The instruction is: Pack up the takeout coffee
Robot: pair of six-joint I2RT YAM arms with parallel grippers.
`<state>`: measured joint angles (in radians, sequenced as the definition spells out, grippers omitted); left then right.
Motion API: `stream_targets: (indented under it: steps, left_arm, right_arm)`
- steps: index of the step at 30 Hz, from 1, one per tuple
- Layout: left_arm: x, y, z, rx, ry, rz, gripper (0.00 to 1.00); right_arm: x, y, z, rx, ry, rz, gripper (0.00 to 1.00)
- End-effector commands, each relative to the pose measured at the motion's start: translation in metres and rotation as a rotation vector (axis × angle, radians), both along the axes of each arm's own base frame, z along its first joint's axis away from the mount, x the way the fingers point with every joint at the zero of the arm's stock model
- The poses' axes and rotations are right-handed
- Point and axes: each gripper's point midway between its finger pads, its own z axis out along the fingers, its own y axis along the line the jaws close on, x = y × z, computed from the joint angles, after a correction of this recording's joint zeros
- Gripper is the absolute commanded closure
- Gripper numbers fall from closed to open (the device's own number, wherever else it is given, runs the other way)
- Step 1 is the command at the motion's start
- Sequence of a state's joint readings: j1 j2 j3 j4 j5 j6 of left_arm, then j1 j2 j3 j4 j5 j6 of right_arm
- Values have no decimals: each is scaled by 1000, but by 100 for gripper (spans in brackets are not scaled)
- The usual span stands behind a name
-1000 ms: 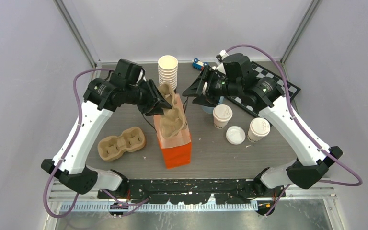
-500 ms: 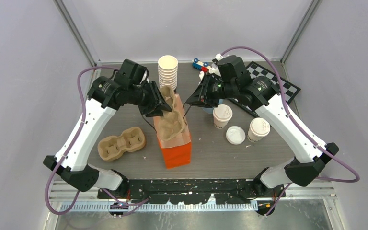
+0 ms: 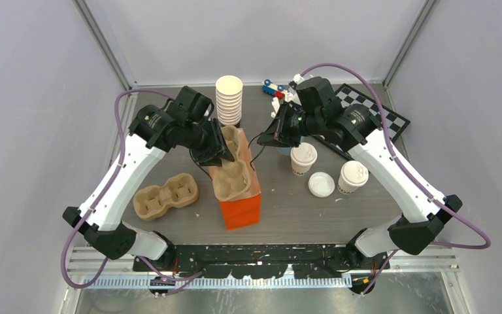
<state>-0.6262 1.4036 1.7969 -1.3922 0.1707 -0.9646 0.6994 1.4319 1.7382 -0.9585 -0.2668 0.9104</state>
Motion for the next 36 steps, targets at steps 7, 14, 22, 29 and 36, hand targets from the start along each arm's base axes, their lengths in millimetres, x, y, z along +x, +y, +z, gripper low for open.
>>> stream_targets:
  steps: [7,14,22,29,36]
  left_arm:
    - [26,-3,-3,35,-76,73,81]
    - [38,-15,4,-30,-117,87,81]
    - [38,-16,-2,-26,-121,72,82]
    - [37,-17,7,-72,-158,77,82]
    - [32,-15,5,-74,-148,79,82]
  right_arm:
    - [-9,-4,8,14,-55,36,100]
    - [-11,-5,8,9,-58,45,100]
    - [-6,-15,10,-43,-97,17,100]
    - [-5,-19,11,-56,-112,7,100]
    - [-5,-19,12,-50,-114,4,100]
